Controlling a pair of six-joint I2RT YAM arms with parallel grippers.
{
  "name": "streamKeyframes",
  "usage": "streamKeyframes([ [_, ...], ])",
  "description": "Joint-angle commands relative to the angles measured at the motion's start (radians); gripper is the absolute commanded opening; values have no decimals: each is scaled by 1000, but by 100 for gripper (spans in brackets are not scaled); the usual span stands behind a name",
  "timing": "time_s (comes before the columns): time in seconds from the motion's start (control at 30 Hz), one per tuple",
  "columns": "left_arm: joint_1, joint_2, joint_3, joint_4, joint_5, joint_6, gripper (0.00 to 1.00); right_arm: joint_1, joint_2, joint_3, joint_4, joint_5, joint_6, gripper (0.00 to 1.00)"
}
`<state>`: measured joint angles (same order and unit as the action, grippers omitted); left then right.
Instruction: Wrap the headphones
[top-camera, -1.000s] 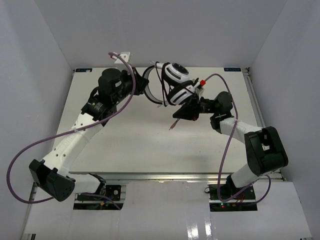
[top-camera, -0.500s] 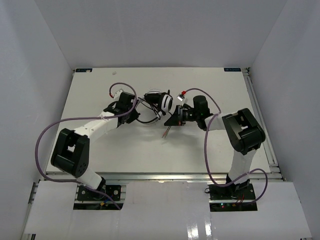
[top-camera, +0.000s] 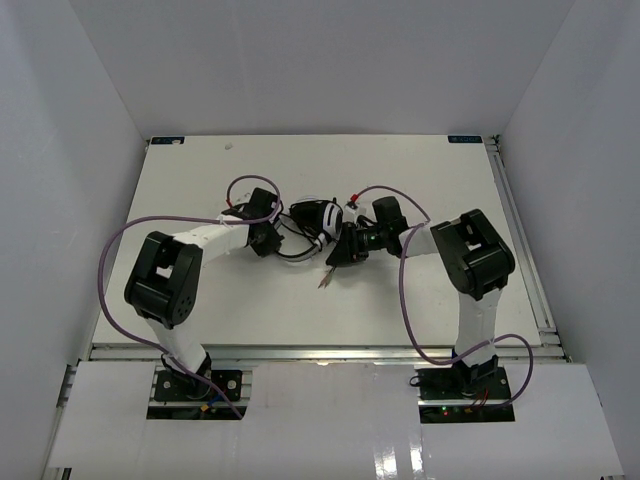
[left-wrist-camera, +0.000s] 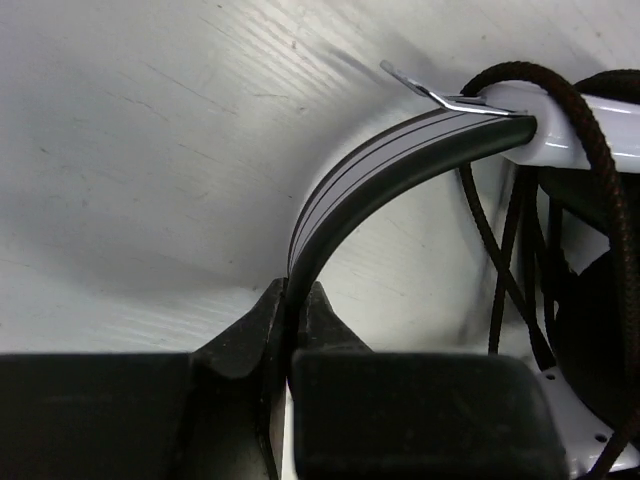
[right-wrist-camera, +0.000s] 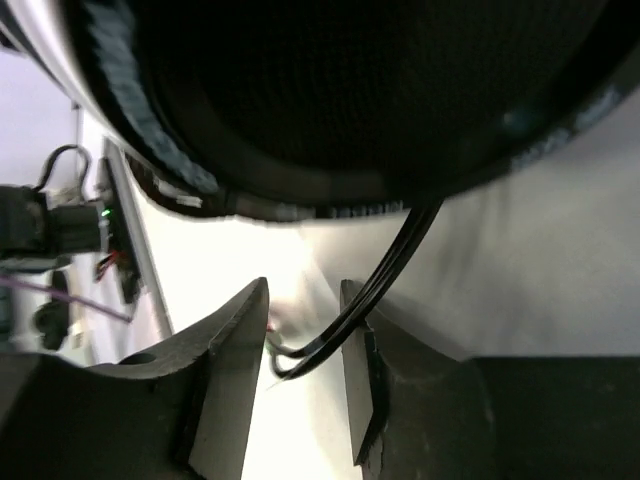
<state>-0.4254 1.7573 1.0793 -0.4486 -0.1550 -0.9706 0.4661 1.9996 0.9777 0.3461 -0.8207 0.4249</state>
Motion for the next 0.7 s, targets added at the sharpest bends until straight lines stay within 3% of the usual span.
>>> streamKeyframes([
  [0.0, -3, -56, 41, 14, 78, 21, 62, -14, -69, 41, -168, 44, -208, 60],
  [0.07, -3, -79, 34, 13, 97, 45, 80, -26, -116, 48, -272, 97, -286, 82],
  [0.13, -3, -128, 27, 15, 114, 82, 94, -47, -178, 45, -343, 158, -363, 96],
  [0.2, -3, -182, 16, 24, 129, 122, 98, -67, -234, 17, -402, 193, -401, 90],
  [0.37, -3, -324, -34, 57, 204, 241, 98, -114, -336, -3, -537, 300, -514, 90],
  [0.53, -3, -593, -172, 166, 257, 363, 98, -116, -556, 6, -579, 625, -561, 90],
  [0.6, -3, -734, -239, 224, 278, 371, 98, -118, -631, 15, -563, 785, -556, 90],
  [0.67, -1, -840, -345, 266, 303, 350, 98, -120, -716, -10, -510, 844, -599, 90],
])
